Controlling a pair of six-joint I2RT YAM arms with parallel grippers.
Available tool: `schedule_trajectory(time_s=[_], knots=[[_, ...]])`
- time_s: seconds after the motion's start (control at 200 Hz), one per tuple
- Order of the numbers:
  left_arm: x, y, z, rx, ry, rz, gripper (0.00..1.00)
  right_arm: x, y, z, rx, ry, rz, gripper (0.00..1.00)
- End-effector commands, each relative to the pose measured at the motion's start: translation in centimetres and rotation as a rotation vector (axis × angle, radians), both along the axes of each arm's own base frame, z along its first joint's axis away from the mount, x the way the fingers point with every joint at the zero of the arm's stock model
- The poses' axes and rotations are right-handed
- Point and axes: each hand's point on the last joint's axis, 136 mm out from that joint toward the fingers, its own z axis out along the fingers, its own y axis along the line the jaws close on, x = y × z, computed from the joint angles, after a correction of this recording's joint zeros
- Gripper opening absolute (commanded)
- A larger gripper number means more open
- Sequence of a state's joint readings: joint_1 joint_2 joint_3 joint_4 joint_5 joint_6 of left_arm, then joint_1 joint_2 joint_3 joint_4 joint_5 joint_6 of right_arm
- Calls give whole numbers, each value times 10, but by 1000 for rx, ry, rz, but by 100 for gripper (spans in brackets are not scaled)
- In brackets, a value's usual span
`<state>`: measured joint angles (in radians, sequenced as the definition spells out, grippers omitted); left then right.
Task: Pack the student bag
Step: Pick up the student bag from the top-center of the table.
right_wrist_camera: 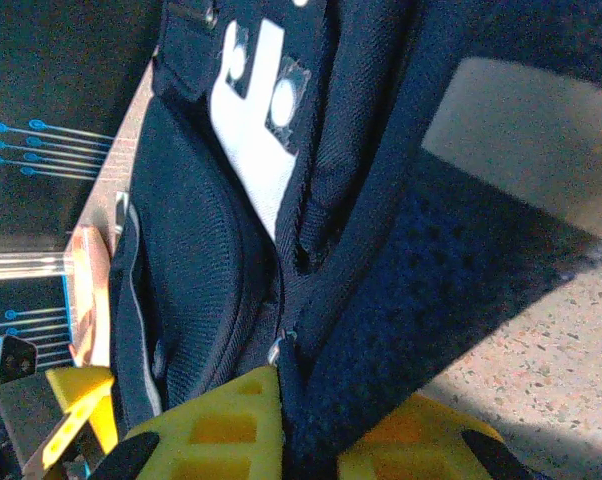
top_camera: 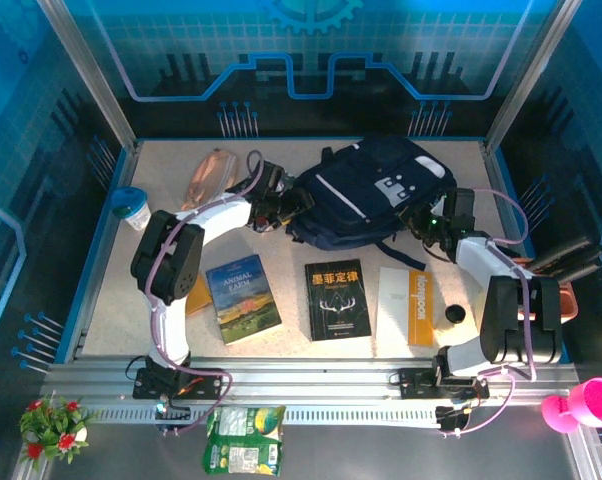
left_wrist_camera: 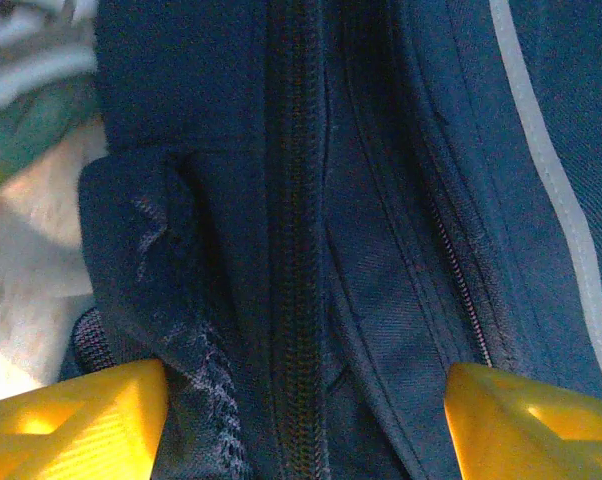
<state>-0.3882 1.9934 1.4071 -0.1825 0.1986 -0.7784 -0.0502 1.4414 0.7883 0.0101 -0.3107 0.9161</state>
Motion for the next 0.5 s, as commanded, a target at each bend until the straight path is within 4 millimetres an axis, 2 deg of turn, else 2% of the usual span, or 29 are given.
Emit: schedule_trajectory(time_s=[0.0,0.1,0.11,0.12,0.135,0.235,0.35,0.49], knots=[[19,9,44,99,-156,-34,73,1,4,29,-27,-17,-53,9],[7,14,71,148,-209,-54,74,0,8,35,-61,-10,-83,9],[4,15,73,153,-212,-57,74,-1,9,34,-63,-4,-86,9],[3,15,76,159,-220,-59,74,3,10,44,-62,-22,-89,9],[-1,15,79,167,-227,-64,74,5,10,47,-62,-26,-96,9],[-27,8,94,208,-255,-102,74,6,12,54,-33,-25,-147,9],[-61,-18,98,220,-275,-169,74,8,20,62,22,-31,-175,9],[-95,-67,94,217,-308,-279,73,11,34,68,103,-22,-168,8]])
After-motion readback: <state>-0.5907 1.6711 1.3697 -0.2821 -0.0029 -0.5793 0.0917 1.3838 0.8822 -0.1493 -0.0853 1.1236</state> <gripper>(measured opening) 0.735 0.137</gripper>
